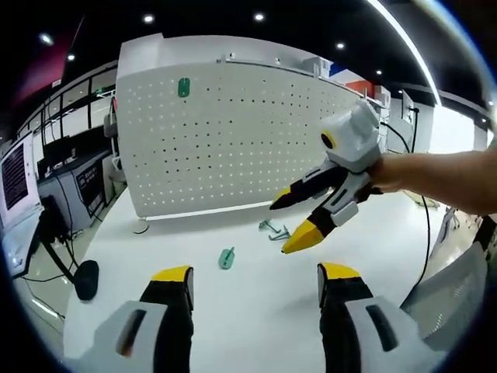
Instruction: Insert the hook assembly into the mounting plate slot until the hook locks in place.
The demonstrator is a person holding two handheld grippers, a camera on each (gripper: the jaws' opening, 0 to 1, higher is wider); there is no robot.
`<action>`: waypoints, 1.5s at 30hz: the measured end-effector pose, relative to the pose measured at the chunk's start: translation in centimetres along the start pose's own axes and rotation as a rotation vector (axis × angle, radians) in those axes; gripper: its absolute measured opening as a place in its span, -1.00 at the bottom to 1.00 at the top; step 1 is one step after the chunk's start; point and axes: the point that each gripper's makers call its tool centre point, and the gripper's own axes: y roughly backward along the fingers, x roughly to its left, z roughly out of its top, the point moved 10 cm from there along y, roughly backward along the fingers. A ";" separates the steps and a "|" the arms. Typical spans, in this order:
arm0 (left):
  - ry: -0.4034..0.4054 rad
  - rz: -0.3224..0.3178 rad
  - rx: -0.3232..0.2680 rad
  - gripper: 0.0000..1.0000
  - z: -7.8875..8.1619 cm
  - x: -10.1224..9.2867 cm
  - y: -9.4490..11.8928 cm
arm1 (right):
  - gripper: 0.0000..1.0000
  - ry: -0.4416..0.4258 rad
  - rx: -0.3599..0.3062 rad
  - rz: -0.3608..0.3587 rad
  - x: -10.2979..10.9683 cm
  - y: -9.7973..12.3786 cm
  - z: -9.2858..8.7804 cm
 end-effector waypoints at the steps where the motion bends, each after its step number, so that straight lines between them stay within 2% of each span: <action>1: 0.001 0.000 0.002 0.32 0.0 0.0 0.0 | 0.21 0.003 0.002 0.002 -0.1 -0.2 0.1; 14: 0.030 0.005 0.014 0.28 -0.8 0.2 -0.1 | 0.03 0.098 0.070 0.064 -1.0 -3.3 0.5; 25: 0.044 0.017 0.019 0.26 -1.0 0.4 -0.2 | -0.16 0.154 0.097 0.095 -1.5 -5.0 0.4; 29: 0.043 0.015 0.022 0.26 -1.0 0.3 -0.3 | -0.27 0.184 0.098 0.104 -1.6 -5.5 0.4; 34: 0.041 0.014 0.023 0.25 -0.9 0.3 -0.5 | -0.32 0.207 0.098 0.116 -1.9 -6.0 0.4; 45: 0.045 0.017 0.041 0.21 -1.1 0.3 -0.5 | -0.62 0.301 0.080 0.135 -2.4 -7.0 0.3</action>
